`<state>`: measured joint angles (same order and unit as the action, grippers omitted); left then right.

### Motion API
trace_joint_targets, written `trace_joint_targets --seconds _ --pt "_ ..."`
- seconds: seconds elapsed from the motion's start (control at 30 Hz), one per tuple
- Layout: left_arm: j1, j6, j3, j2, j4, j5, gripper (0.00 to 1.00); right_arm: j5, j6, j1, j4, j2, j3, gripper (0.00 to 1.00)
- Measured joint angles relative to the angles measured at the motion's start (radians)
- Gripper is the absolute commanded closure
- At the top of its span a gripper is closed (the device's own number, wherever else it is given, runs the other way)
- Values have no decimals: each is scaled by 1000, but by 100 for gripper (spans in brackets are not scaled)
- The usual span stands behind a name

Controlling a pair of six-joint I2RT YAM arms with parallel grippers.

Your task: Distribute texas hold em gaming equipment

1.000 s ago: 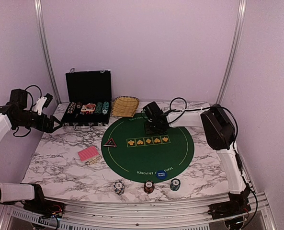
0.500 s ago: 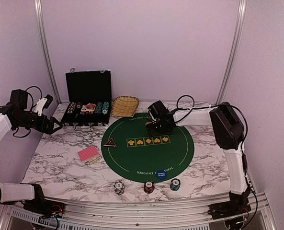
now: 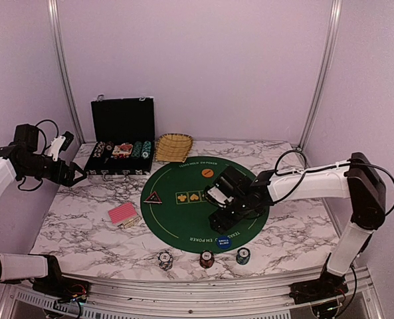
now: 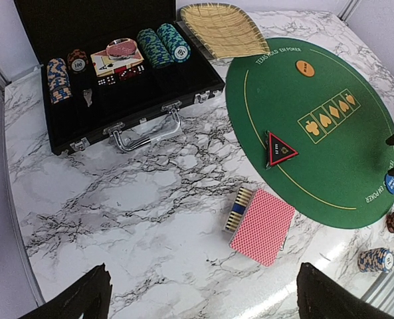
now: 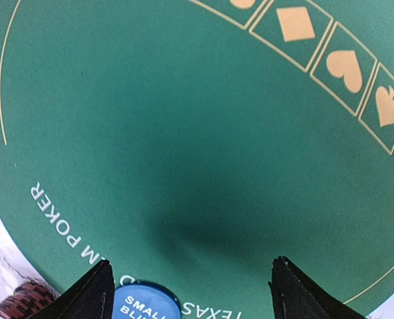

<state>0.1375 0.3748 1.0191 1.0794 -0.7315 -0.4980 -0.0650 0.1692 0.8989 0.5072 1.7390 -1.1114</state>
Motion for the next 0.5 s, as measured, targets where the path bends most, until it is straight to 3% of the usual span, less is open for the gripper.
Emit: trace_joint_targets --seconds 0.5 --pt "0 -4 0 -3 0 -3 1 -3 -5 94 77 4 10 21"
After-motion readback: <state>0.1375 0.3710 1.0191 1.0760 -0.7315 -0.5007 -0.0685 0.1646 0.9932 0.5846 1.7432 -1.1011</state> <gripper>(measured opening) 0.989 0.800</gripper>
